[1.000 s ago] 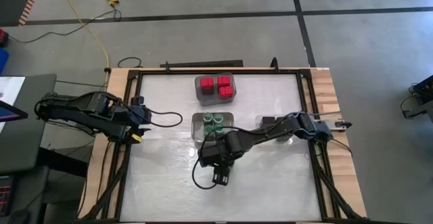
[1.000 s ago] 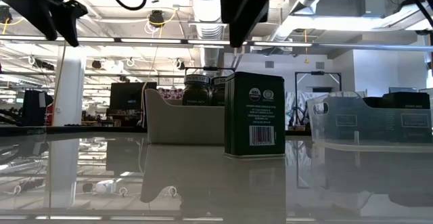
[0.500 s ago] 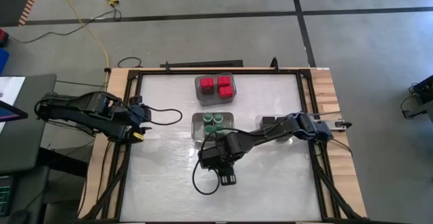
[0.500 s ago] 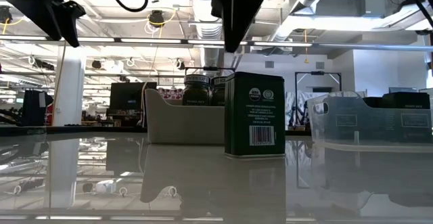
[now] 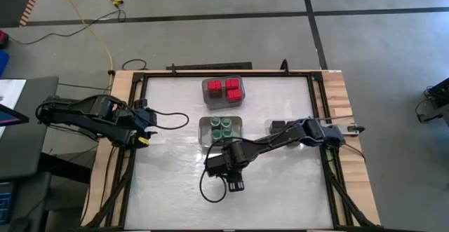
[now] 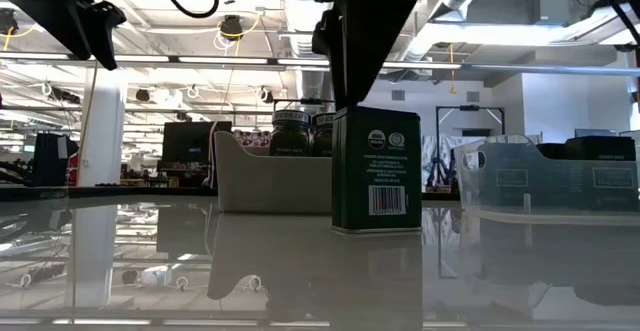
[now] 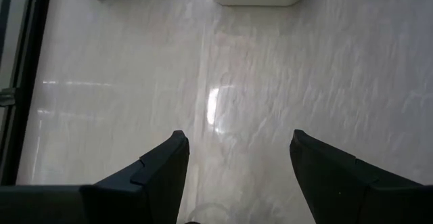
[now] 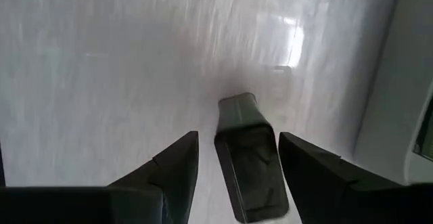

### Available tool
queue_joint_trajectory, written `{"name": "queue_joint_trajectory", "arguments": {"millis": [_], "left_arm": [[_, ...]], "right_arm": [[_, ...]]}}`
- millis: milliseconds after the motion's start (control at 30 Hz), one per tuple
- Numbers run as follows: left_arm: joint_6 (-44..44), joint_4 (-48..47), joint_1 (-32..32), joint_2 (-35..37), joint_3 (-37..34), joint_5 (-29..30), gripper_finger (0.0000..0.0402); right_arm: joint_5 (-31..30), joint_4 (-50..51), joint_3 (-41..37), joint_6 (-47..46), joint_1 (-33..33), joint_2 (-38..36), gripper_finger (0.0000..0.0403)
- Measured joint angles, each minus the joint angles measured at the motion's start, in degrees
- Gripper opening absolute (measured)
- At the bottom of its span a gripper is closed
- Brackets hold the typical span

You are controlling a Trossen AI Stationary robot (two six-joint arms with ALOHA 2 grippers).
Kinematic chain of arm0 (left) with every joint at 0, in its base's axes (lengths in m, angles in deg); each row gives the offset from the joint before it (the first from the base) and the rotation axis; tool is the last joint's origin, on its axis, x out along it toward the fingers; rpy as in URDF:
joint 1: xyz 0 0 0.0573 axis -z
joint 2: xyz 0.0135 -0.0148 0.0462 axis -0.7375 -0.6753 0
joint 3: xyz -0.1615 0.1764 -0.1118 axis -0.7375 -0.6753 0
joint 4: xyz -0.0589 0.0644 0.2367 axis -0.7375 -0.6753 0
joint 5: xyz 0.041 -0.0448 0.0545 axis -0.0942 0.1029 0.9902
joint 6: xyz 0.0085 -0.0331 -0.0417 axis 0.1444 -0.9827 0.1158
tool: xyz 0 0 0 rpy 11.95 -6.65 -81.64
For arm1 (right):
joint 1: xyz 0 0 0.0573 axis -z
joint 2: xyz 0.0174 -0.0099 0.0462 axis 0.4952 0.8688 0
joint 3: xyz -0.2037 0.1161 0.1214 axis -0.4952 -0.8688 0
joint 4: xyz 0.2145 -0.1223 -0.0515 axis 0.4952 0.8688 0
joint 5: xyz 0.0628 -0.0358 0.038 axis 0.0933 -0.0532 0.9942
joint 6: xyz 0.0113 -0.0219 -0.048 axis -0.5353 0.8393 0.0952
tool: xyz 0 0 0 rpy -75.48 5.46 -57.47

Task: Sort spices by type
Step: Put the black spice can into the transparent bin

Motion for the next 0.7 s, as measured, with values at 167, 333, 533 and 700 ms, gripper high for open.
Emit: {"name": "queue_joint_trajectory", "arguments": {"millis": [167,333,533,700], "left_arm": [[0.0,-0.02,0.0,0.02,0.0,0.01,0.0247],[-0.02,-0.02,-0.01,0.02,0.0,0.02,0.0247],[-3.01,2.24,0.01,0.1,0.0,1.33,0.0247],[-0.97,10.28,0.51,4.59,-0.98,3.1,0.0247]], "right_arm": [[-0.94,-0.11,0.0,0.08,0.0,1.47,0.0232],[-0.96,-0.21,0.01,0.55,0.0,1.64,0.0232],[-0.96,0.3,0.02,0.55,0.0,1.64,0.0206],[-1.12,0.78,0.06,0.27,-0.22,1.64,0.0161]]}}
